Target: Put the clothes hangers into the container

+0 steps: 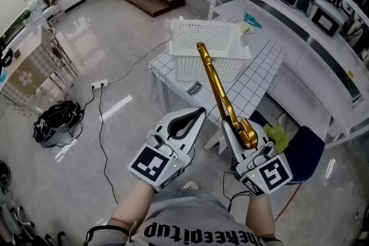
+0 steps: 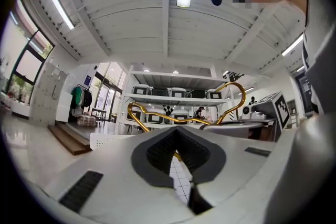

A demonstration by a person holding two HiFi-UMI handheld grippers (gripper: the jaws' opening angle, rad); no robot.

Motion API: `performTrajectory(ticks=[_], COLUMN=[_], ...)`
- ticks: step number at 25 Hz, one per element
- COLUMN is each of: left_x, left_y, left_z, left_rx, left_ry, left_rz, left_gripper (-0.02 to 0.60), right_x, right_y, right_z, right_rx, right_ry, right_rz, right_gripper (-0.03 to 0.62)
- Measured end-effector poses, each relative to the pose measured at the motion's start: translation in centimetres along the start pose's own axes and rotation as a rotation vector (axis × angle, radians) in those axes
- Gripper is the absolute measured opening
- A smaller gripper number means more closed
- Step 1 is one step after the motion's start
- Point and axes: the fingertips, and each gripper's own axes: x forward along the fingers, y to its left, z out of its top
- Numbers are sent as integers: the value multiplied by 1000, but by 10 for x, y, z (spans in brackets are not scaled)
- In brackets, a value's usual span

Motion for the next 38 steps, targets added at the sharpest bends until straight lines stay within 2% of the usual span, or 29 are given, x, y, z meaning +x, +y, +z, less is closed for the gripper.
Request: performTrajectory(ticks=[4,8,16,28,32,38], left_x=[1,10,44,88,99,109], left_y=[-2,1,27,102,135,175], left_z=[-5,-10,-15,-11,-10,-8], left_rx=[15,5,-2,9,53,9], left_ry=[-6,34,50,41,15,34], left_rz=[31,57,76,53,58,66], left_gripper=[14,14,14,14,14,14], right_x=[-5,-3,20,94,123,164], right_y=[-3,-19,-58,-106,-122,-143], right_z=[-7,-11,-16,-15,-14,-8], right_rx=[-2,11,24,8,-4,-35], right_ry=[-4,-11,-11,-8,-6,4], right_rz=[25,41,52,34,40,42], right_gripper=[17,17,17,17,17,17])
